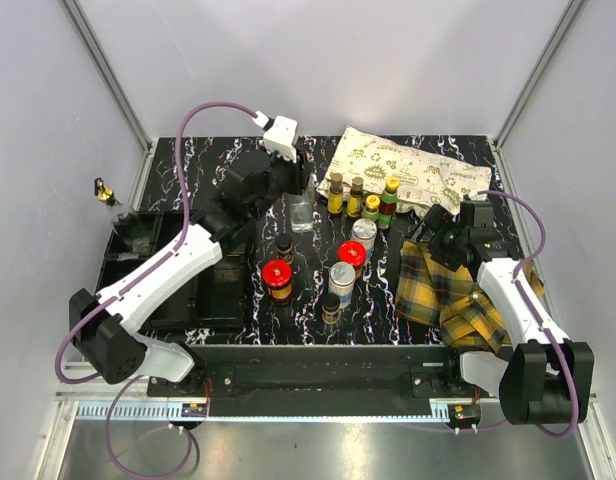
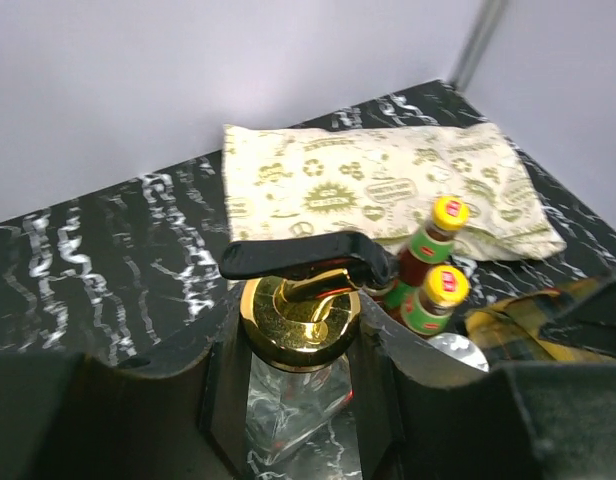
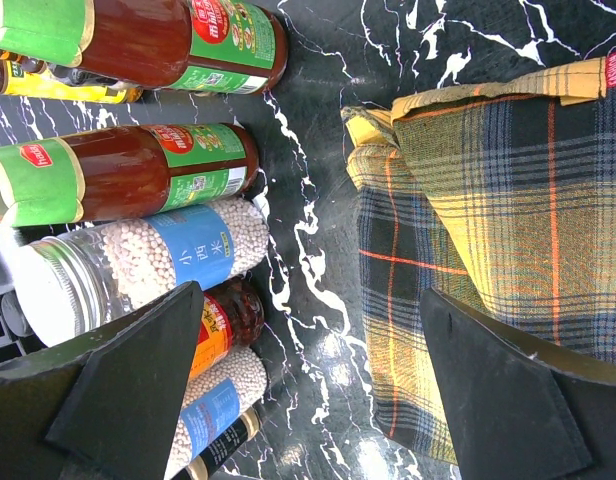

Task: Organize the condiment bottles
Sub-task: Place the bottle in the storage box.

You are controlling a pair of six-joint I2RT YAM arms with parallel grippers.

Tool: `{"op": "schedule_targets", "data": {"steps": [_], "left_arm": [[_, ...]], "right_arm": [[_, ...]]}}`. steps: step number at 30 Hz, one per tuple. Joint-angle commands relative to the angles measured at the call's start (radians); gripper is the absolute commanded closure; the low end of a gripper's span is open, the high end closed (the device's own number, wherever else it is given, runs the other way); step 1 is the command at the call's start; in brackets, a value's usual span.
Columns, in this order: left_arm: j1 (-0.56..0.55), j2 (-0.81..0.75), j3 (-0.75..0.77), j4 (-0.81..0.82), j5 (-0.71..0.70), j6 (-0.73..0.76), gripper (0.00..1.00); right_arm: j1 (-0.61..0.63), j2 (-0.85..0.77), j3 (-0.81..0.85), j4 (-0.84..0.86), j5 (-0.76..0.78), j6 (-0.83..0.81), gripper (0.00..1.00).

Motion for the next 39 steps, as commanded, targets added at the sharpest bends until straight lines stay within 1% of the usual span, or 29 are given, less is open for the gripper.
{"op": "schedule_targets", "data": {"steps": [1,4,8,10,11,13,14,15,19,20,22,23,29,33,39], "left_arm": [[0.005,-0.056,0.156,0.004,-0.198,0.062,1.0],[0.02,-0.077,0.196,-0.074,-0.266,0.065,1.0],[0.029,-0.103,0.227,-0.131,-0.355,0.056,1.0],[0.058,-0.116,0.221,-0.169,-0.374,0.033,1.0],[0.093,-0.129,0.215,-0.185,-0.372,-0.002,1.0],[0.138,-0.146,0.201,-0.229,-0.339,-0.039,1.0],[0.184,-0.168,0.193,-0.24,-0.328,-0.062,1.0],[0.205,-0.178,0.174,-0.246,-0.322,-0.068,1.0],[0.307,-0.221,0.155,-0.285,-0.274,-0.077,1.0],[0.349,-0.229,0.157,-0.291,-0.263,-0.081,1.0],[0.388,-0.231,0.166,-0.309,-0.227,-0.079,1.0],[0.426,-0.228,0.17,-0.314,-0.216,-0.077,1.0],[0.538,-0.179,0.231,-0.334,-0.128,-0.067,1.0],[0.603,-0.128,0.288,-0.338,-0.096,-0.067,1.0],[0.684,-0.044,0.388,-0.352,-0.084,-0.061,1.0]], "right_arm": [[-0.003,-0.024,-0.003,0.028,0.014,-0.004,0.0],[-0.003,-0.015,-0.002,0.028,0.005,-0.004,0.0],[-0.003,0.002,0.001,0.031,0.002,-0.003,0.0],[-0.002,0.007,0.001,0.034,0.001,0.003,0.0],[-0.002,0.009,0.001,0.034,-0.001,0.002,0.0],[-0.002,0.005,0.0,0.039,0.004,0.003,0.0],[-0.002,0.002,-0.005,0.039,0.005,0.005,0.0],[-0.003,-0.002,-0.008,0.042,0.01,0.006,0.0],[-0.002,-0.014,-0.025,0.055,0.016,0.016,0.0],[-0.003,-0.018,-0.032,0.065,0.016,0.016,0.0],[-0.002,-0.015,-0.037,0.069,0.016,0.017,0.0],[-0.003,-0.013,-0.037,0.072,0.018,0.019,0.0],[-0.003,0.002,-0.033,0.078,0.018,0.016,0.0],[-0.002,0.013,-0.028,0.078,0.014,0.011,0.0],[-0.002,0.024,-0.031,0.08,0.018,0.006,0.0]]}}
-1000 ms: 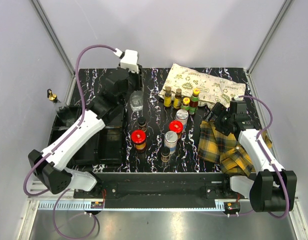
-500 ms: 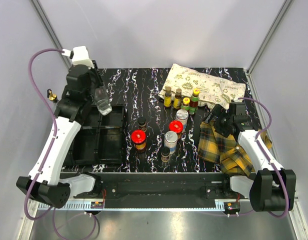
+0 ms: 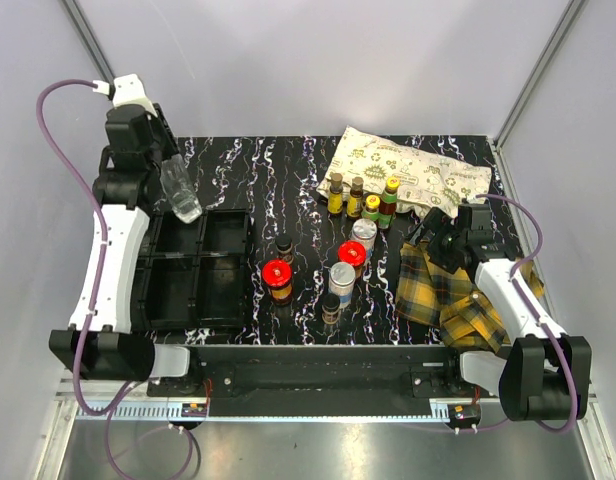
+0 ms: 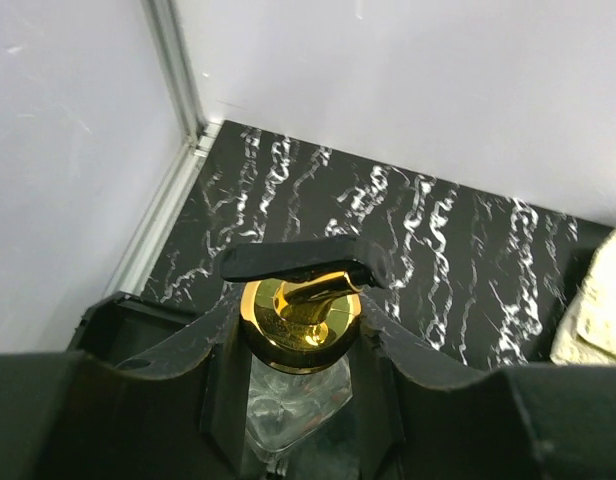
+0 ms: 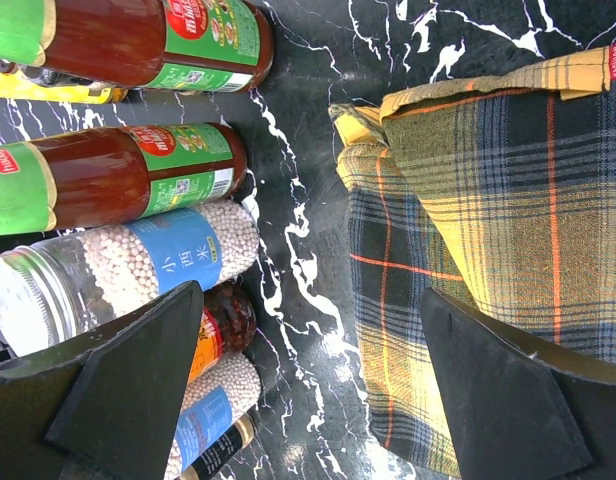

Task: Organize the condiment bottles
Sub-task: Place the bottle in the storage box.

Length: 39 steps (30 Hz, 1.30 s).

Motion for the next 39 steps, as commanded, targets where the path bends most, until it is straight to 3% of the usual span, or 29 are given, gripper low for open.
{"op": "schedule_targets", "data": {"steps": [1,16,28,39], "left_arm": [[0.045,0.033,0.132,0.123,0.03,0.008,1.0],[0.287,0.104,0.126,0.172,0.067,-0.041,1.0],[0.376,0.115,0.011,0.264,0.104,-0.03,1.0],[0.383,0.115,-0.115,0.396,0.086,0.019,1.0]], "right_arm": [[-0.002,0.012,0.003,0.033,0.017,-0.003,0.0],[-0.002,0.035,0.006,0.041,0.017,-0.006,0.0],[-0.002,0.038,0.009,0.041,0.005,-0.002,0.0],[-0.002,0.061,0.006,0.05,0.009,0.0,0.0]]}}
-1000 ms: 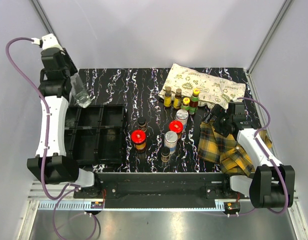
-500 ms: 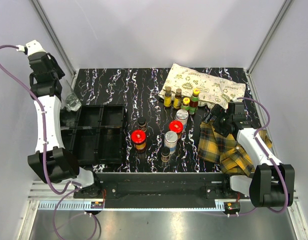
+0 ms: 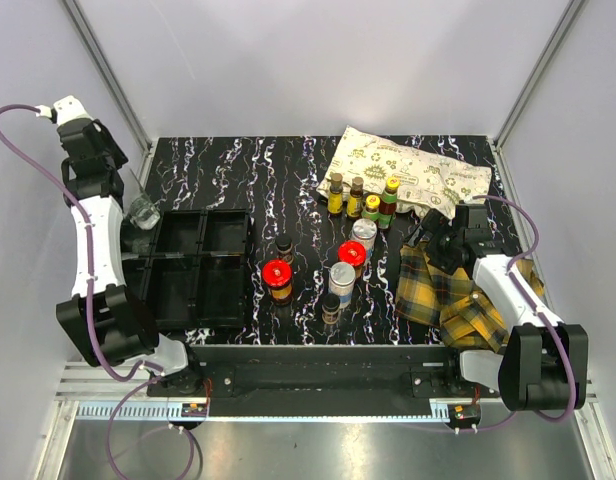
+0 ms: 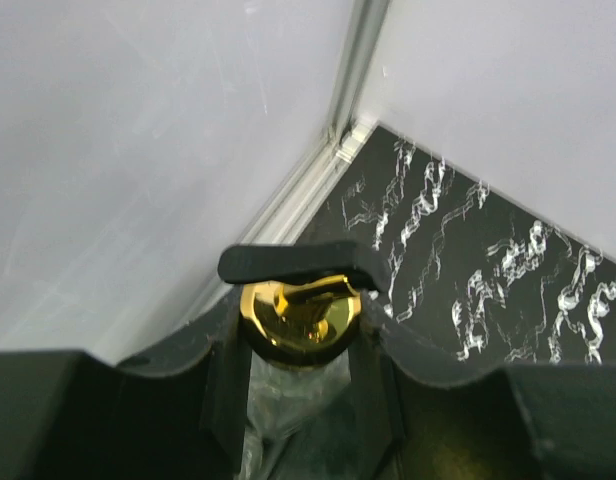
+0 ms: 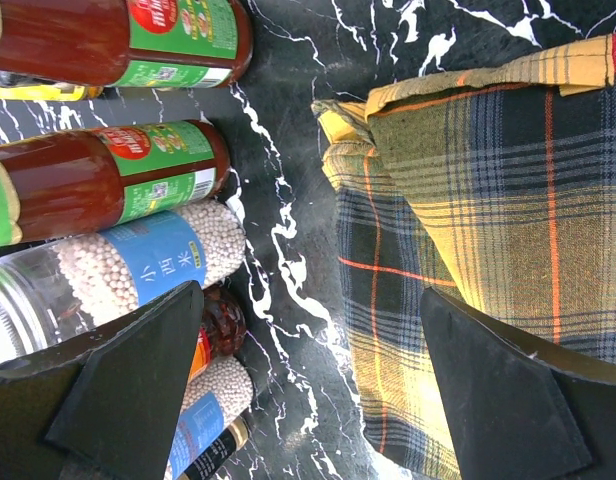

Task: Organize the condiment bottles
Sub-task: Place the bottle in the storage box.

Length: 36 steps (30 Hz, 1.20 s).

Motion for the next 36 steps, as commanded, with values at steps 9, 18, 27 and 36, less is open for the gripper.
{"op": "schedule_targets", "data": {"steps": [9,18,27,36], "left_arm": [[0.004,-0.055,-0.132,0.294,-0.117,0.043,1.0],[0.008,-0.098,-0.17,0.35,-0.195,-0.033,1.0],[0.022,-0.075,-0.103,0.323,-0.187,-0.059,1.0],[0.03,-0.052,-0.097,0.317,-0.18,-0.049,1.0]], "right_arm": [[-0.003,0.028,0.009,0.045,0.005,-0.002,0.0],[-0.003,0.028,0.006,0.048,-0.001,0.003,0.0],[-0.003,0.03,0.006,0.051,-0.002,0.004,0.0],[-0.002,0.034,0.013,0.049,-0.009,0.007,0.01]]}}
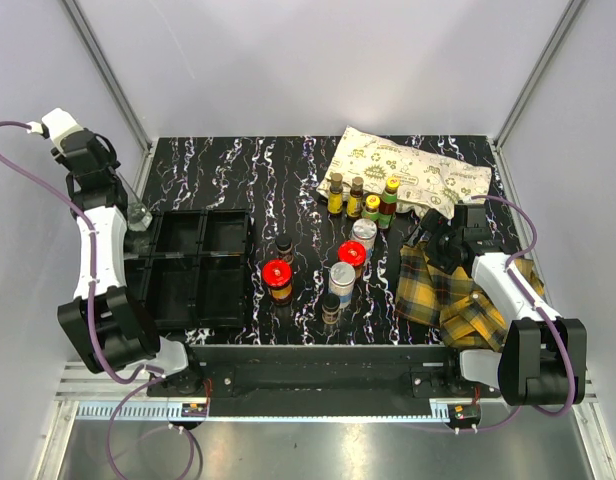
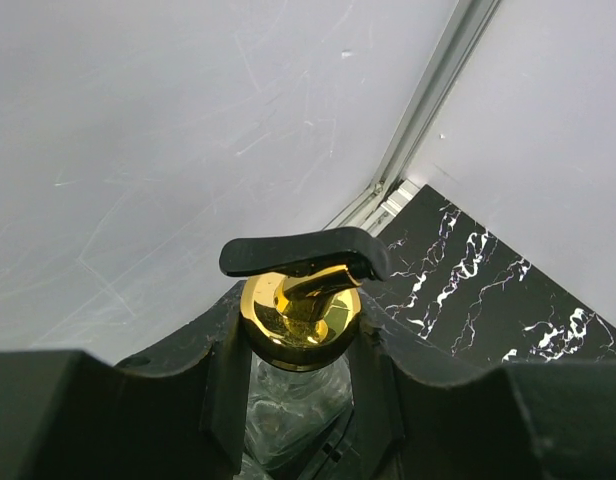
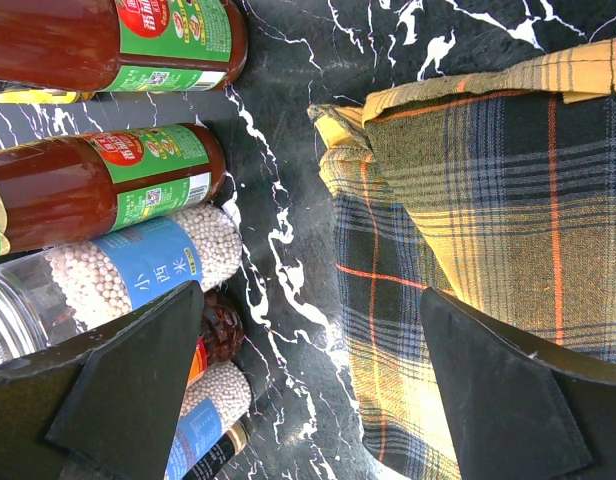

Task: Organize the condiment bottles
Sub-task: Place the bottle in the storage box.

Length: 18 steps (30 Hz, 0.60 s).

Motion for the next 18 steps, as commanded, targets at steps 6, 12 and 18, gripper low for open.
{"op": "schedule_targets", "data": {"steps": [6,12,18], "left_arm": [[0.014,-0.011,0.01,0.101,-0.008,0.002,1.0],[0.016,0.006,0.022,0.032,-0.044,-0.013,1.0],[0.017,0.037,0.047,-0.05,-0.074,-0.062,1.0]], "right_arm": [[-0.002,0.01,0.022,0.032,-0.021,0.005,0.01],[-0.002,0.03,0.036,0.032,-0.072,0.014,0.01],[-0.002,0.045,0.071,-0.002,-0.119,0.031,0.03]]}}
